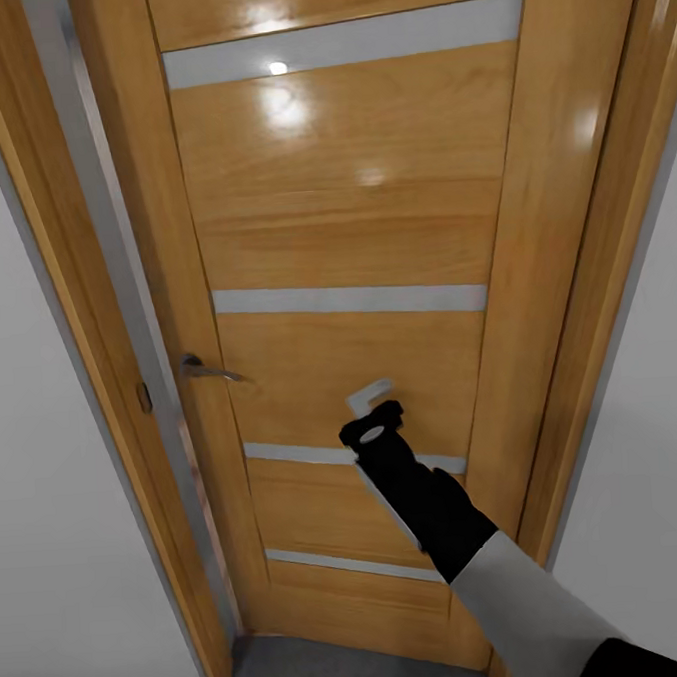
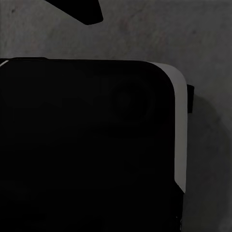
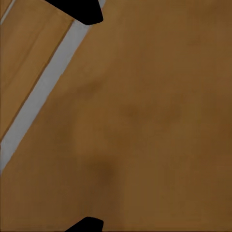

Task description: Move the two storage containers from the living room to the garage. In the garage, place one container on the floor and stack the other container on top of it (either order is fine).

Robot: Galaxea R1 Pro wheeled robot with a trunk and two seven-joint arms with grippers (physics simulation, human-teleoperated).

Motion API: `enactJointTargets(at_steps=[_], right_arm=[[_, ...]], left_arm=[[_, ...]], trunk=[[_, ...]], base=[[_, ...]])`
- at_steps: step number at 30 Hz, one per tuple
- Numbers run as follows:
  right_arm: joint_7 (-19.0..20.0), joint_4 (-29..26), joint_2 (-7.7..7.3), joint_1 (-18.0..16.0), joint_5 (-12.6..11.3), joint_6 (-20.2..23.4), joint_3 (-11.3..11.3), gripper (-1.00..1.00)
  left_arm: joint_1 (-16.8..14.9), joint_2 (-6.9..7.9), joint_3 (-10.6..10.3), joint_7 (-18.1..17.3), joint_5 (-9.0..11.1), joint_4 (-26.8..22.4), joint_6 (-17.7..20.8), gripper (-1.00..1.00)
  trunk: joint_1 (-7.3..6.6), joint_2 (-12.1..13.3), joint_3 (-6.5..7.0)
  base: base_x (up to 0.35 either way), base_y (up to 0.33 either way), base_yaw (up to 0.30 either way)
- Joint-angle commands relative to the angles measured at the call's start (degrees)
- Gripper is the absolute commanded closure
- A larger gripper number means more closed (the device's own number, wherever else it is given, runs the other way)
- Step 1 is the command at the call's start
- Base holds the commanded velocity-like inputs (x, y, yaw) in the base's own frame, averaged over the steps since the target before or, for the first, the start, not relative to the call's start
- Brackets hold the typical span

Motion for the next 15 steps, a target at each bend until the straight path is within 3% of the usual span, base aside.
enactJointTargets(at_steps=[1, 2, 6, 7, 9, 15], right_arm=[[-0.30, -1.42, 0.00, -0.05, -0.02, 0.90, 1.73, -1.00], [-0.36, -1.77, 0.00, -1.30, -1.99, 1.31, 3.72, -1.00], [-0.43, 3.30, 0.00, -5.77, -6.41, 0.63, 3.87, -1.00], [-0.44, 5.62, 0.00, -7.91, -9.06, -0.01, 3.90, -1.00], [-0.44, 8.45, 0.00, -10.41, -11.78, -1.06, 3.93, -1.00], [-0.44, 18.23, 0.00, -17.15, -13.86, -3.85, 3.99, -1.00]], left_arm=[[-0.01, -0.01, 0.04, -0.06, 0.41, -0.01, -0.13, -1.00], [-0.01, -0.05, 0.04, -0.06, 0.41, -0.01, -0.13, -1.00], [-0.01, -0.08, 0.04, -0.06, 0.41, -0.01, -0.13, -1.00], [-0.01, -0.09, 0.04, -0.06, 0.41, -0.01, -0.13, -1.00], [-0.01, -0.09, 0.02, -0.06, 0.41, -0.01, -0.13, -1.00], [-0.01, -0.09, -0.01, -0.06, 0.40, -0.01, -0.13, -1.00]], trunk=[[0.00, -0.03, -0.06], [0.00, -0.03, -0.06], [0.00, -0.03, -0.06], [0.00, -0.03, -0.06], [0.00, -0.03, -0.06], [0.00, -0.03, -0.06]], base=[[0.000, 0.000, 0.000], [0.000, 0.000, 0.000], [0.000, 0.000, 0.000], [0.000, 0.000, 0.000], [0.000, 0.000, 0.000], [0.000, 0.000, 0.000]])
